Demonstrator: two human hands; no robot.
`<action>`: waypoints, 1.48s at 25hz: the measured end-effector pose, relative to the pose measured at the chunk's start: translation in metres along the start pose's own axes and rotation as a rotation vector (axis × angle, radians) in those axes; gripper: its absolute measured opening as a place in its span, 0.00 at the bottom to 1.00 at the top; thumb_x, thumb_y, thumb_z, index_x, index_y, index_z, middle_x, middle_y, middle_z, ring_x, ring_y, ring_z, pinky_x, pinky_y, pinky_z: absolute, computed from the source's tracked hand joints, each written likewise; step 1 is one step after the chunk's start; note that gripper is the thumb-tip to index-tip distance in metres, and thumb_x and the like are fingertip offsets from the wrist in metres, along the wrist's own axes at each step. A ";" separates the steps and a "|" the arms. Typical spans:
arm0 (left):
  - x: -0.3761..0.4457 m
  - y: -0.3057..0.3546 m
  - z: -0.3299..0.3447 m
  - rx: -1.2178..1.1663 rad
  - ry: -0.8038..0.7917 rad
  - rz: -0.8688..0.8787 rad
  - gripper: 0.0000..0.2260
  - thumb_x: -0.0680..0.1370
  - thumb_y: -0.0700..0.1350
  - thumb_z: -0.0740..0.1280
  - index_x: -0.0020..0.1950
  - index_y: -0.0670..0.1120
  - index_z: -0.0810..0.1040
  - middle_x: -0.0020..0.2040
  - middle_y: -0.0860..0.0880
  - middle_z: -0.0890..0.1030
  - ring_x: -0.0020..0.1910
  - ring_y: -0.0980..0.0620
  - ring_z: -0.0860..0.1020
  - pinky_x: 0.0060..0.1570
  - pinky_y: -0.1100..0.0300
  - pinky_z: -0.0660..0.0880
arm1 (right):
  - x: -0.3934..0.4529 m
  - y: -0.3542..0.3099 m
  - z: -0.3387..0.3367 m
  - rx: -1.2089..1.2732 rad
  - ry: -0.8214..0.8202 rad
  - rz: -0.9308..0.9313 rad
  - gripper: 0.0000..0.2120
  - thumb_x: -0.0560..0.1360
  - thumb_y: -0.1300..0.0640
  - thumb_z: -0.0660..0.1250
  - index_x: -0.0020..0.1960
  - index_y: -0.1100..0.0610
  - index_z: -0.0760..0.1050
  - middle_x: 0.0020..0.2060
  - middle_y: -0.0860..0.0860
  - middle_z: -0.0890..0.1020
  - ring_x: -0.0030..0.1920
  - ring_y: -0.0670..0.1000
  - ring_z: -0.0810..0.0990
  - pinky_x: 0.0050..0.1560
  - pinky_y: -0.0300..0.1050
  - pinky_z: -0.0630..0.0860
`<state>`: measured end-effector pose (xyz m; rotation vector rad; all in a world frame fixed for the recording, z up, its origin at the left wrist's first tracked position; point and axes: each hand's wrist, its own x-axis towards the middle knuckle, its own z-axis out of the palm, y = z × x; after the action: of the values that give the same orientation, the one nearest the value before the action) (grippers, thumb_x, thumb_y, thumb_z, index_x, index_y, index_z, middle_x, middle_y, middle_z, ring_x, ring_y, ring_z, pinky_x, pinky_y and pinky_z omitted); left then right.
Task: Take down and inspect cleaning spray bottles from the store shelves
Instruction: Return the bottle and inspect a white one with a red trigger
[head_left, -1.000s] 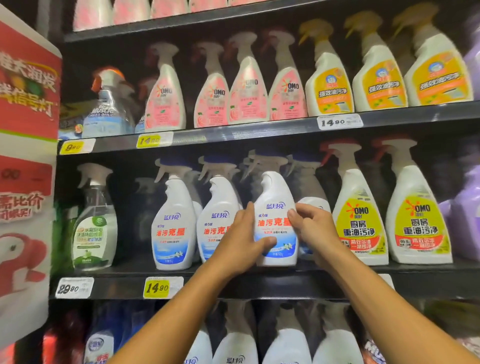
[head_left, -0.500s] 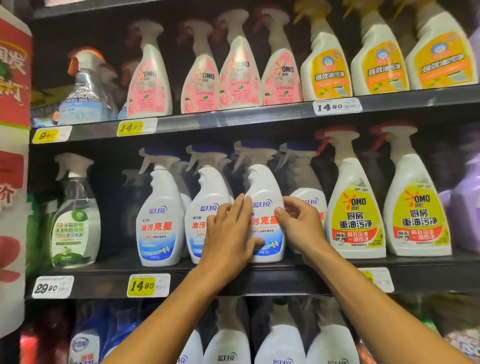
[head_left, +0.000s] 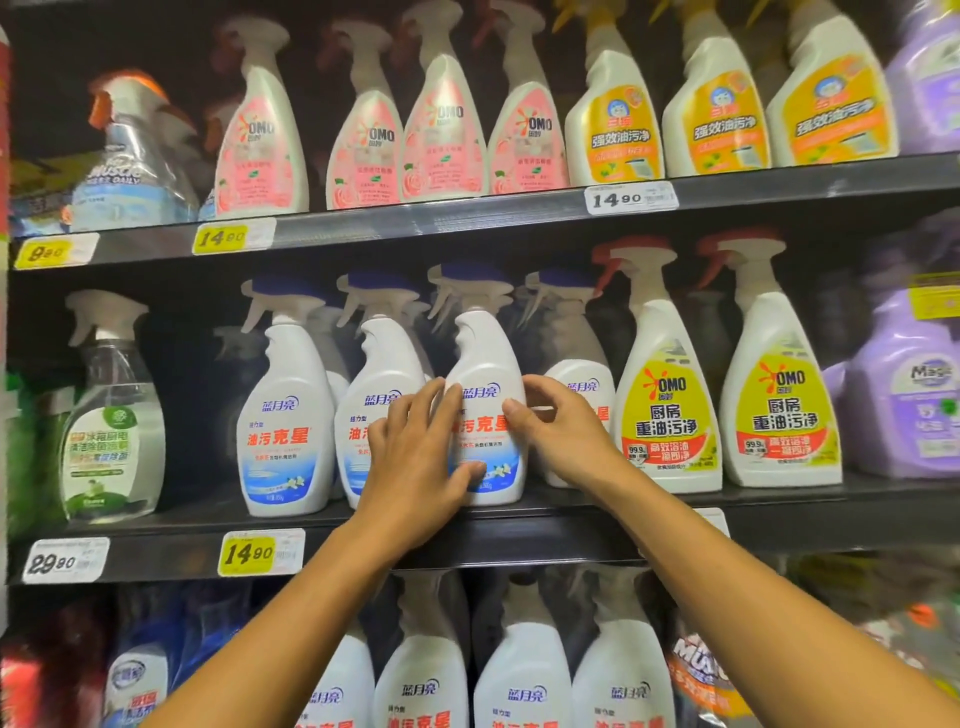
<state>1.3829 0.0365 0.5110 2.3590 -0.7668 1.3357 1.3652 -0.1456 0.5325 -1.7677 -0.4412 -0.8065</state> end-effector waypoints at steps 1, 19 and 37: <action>-0.001 0.006 -0.001 -0.002 0.007 0.018 0.35 0.76 0.56 0.69 0.78 0.51 0.56 0.78 0.50 0.55 0.74 0.49 0.53 0.70 0.49 0.54 | -0.002 -0.002 -0.006 -0.018 -0.006 -0.008 0.17 0.79 0.51 0.67 0.67 0.49 0.72 0.55 0.44 0.79 0.48 0.37 0.79 0.40 0.28 0.76; 0.045 0.113 0.055 -1.164 -0.339 -0.429 0.14 0.79 0.48 0.66 0.65 0.52 0.71 0.62 0.50 0.77 0.56 0.51 0.79 0.51 0.58 0.76 | -0.003 -0.025 -0.159 -0.261 0.286 0.034 0.23 0.82 0.56 0.62 0.75 0.55 0.64 0.72 0.53 0.72 0.68 0.50 0.71 0.63 0.43 0.68; 0.036 0.115 0.056 -1.265 -0.455 -0.372 0.16 0.74 0.44 0.74 0.60 0.52 0.76 0.54 0.50 0.82 0.54 0.51 0.83 0.55 0.51 0.81 | 0.004 -0.040 -0.149 -0.194 0.175 0.145 0.06 0.80 0.55 0.67 0.49 0.57 0.80 0.34 0.47 0.86 0.35 0.46 0.86 0.28 0.35 0.77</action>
<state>1.3679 -0.0958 0.5154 1.5661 -0.8497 0.0034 1.2968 -0.2714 0.5895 -1.8638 -0.1201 -0.9162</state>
